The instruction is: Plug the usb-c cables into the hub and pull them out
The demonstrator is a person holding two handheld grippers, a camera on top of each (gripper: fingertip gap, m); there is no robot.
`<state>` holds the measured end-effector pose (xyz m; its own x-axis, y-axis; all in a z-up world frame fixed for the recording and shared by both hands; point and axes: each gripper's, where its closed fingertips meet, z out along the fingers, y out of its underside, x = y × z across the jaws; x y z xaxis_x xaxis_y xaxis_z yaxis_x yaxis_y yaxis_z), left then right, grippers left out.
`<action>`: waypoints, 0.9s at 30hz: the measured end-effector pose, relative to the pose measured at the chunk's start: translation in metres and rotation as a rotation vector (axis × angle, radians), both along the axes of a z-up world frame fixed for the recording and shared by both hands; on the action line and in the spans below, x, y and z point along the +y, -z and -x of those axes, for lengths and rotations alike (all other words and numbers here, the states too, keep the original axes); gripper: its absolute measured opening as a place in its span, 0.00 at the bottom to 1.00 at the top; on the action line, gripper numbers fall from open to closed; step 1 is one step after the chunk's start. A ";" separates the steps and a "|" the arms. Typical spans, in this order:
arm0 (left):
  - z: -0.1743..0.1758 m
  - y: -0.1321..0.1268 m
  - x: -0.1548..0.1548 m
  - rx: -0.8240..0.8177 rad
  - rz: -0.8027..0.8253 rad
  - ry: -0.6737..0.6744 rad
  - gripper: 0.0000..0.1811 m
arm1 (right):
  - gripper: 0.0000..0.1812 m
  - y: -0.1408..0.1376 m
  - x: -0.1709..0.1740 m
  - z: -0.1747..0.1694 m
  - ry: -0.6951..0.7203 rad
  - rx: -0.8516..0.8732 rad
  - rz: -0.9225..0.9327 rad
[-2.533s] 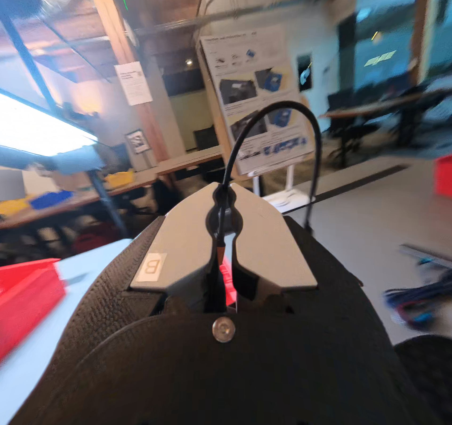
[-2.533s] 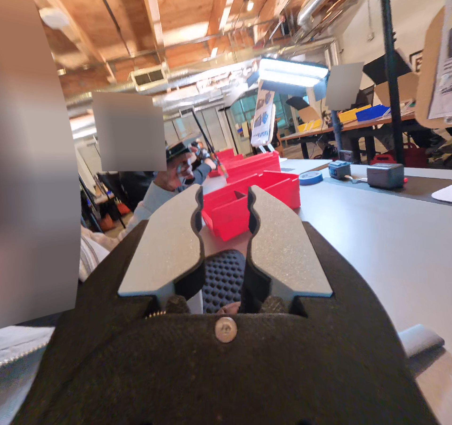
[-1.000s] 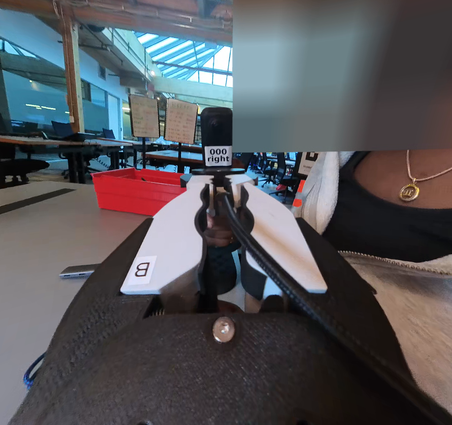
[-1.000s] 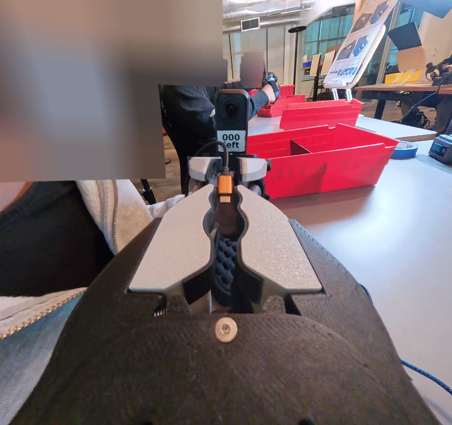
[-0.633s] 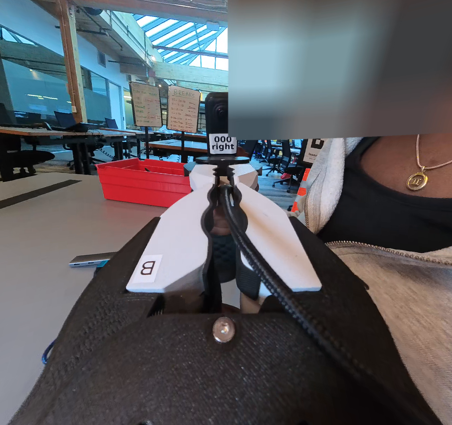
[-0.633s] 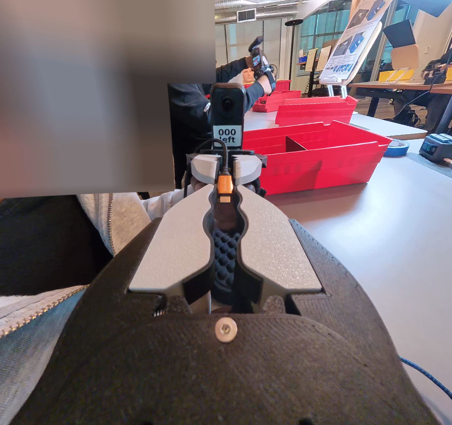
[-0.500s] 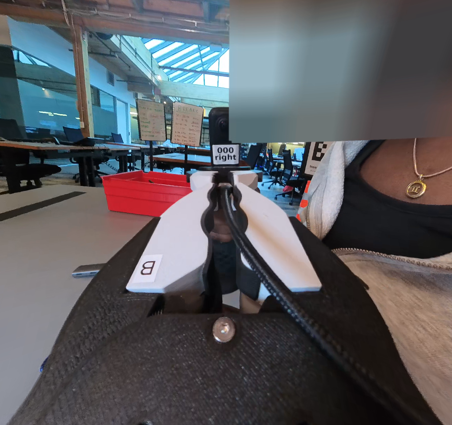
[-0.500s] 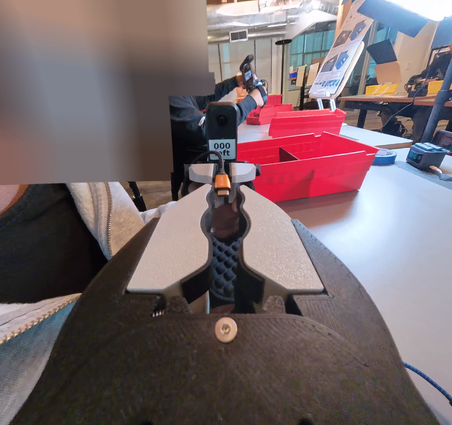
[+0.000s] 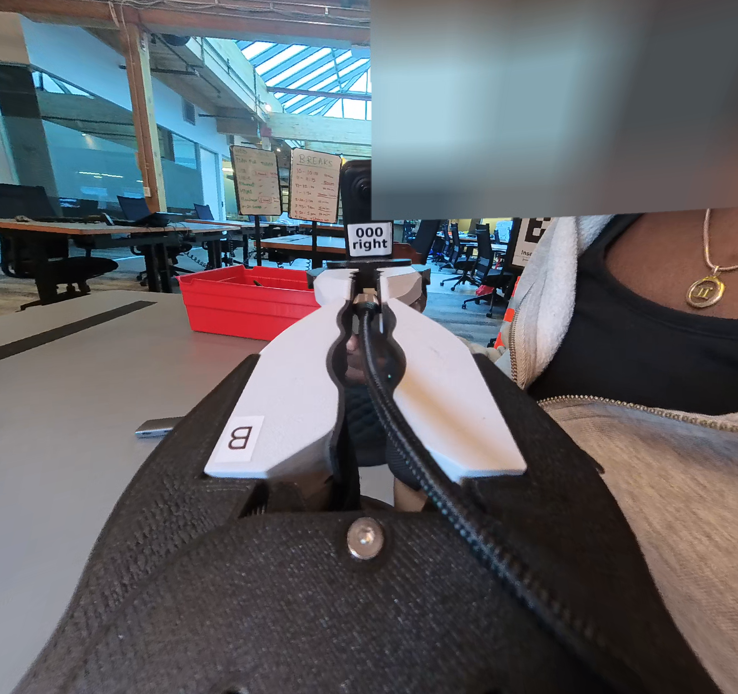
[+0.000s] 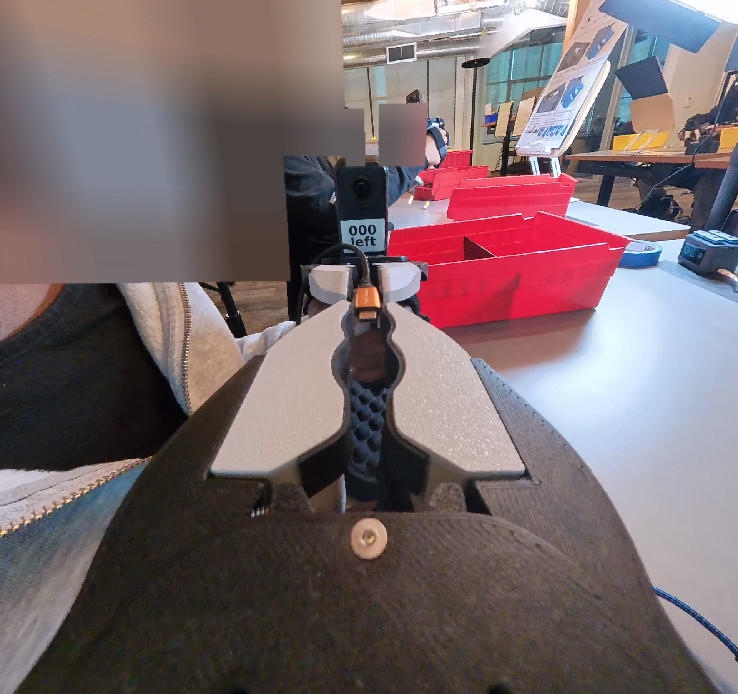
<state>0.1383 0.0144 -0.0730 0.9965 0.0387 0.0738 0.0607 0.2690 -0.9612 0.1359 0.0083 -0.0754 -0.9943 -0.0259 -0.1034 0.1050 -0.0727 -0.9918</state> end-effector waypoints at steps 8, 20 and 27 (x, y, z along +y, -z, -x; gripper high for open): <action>0.003 0.003 -0.002 -0.002 0.015 -0.021 0.07 | 0.06 0.004 -0.003 0.002 0.008 0.000 -0.013; 0.058 0.020 -0.004 -0.076 0.181 -0.398 0.07 | 0.21 0.017 0.018 0.044 0.182 -0.087 -0.053; 0.092 0.025 -0.008 0.070 0.435 -0.708 0.07 | 0.20 0.008 0.058 0.073 0.300 -0.107 -0.028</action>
<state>0.0466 0.0067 -0.0983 0.7277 0.6684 -0.1536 -0.0470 -0.1749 -0.9835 0.0631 0.0662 -0.0830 -0.9405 0.2714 -0.2045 0.1869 -0.0895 -0.9783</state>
